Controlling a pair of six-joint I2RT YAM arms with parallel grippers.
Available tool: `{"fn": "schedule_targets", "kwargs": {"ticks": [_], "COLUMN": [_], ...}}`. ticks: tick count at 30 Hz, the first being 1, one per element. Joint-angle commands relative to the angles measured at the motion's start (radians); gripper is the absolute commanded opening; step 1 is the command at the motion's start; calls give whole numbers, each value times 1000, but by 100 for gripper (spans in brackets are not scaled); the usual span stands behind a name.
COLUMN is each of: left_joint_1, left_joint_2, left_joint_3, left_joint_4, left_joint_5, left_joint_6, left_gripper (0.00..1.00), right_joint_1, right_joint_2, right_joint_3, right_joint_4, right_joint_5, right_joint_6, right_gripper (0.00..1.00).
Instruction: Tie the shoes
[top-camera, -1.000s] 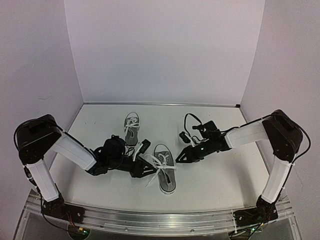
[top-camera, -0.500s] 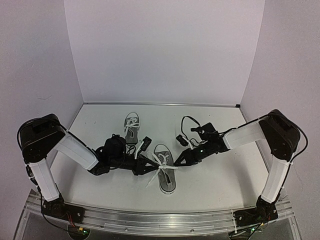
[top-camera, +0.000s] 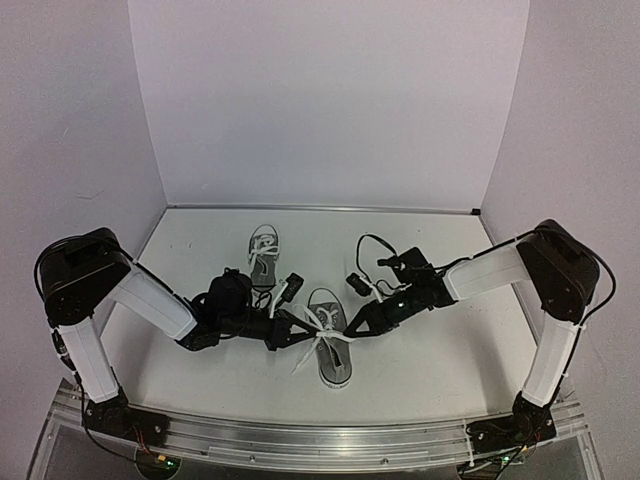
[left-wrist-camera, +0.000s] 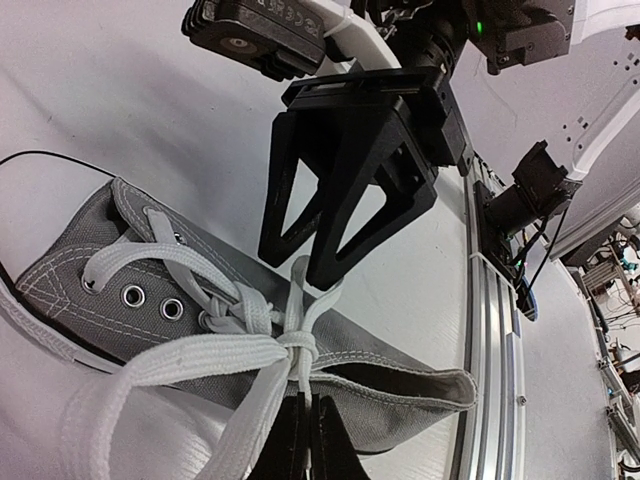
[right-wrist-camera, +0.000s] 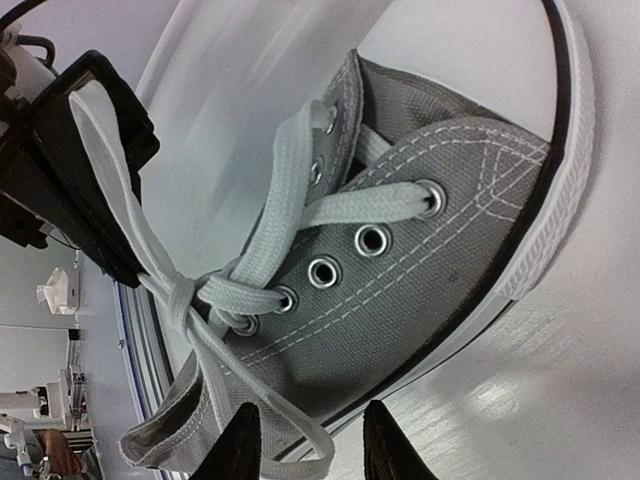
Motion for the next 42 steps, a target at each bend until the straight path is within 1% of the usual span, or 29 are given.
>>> {"fn": "schedule_targets", "kwargs": {"ticks": [1, 12, 15, 23, 29, 42], "left_joint_1": [-1, -1, -1, 1, 2, 4], "left_joint_2": [-26, -58, -86, -160, -189, -211], "left_joint_3": [8, -8, -20, -67, -86, -95], "left_joint_4": [37, 2, -15, -72, -103, -138], "left_joint_5": [-5, -20, -36, -89, -109, -113], "left_joint_6": [10, 27, 33, 51, 64, 76], "left_gripper": [0, 0, 0, 0, 0, 0], "right_joint_1": [26, 48, 52, 61, 82, 118], "right_joint_2": [15, -3, -3, -20, -14, -38], "right_joint_3": [43, 84, 93, 106, 123, 182], "right_joint_4": [-3, -42, -80, -118, -147, -236], "right_joint_5": [-15, 21, 36, 82, 121, 264], "right_joint_6": [-25, -41, -49, -57, -69, -84], "right_gripper": [32, 28, 27, 25, 25, 27]}}
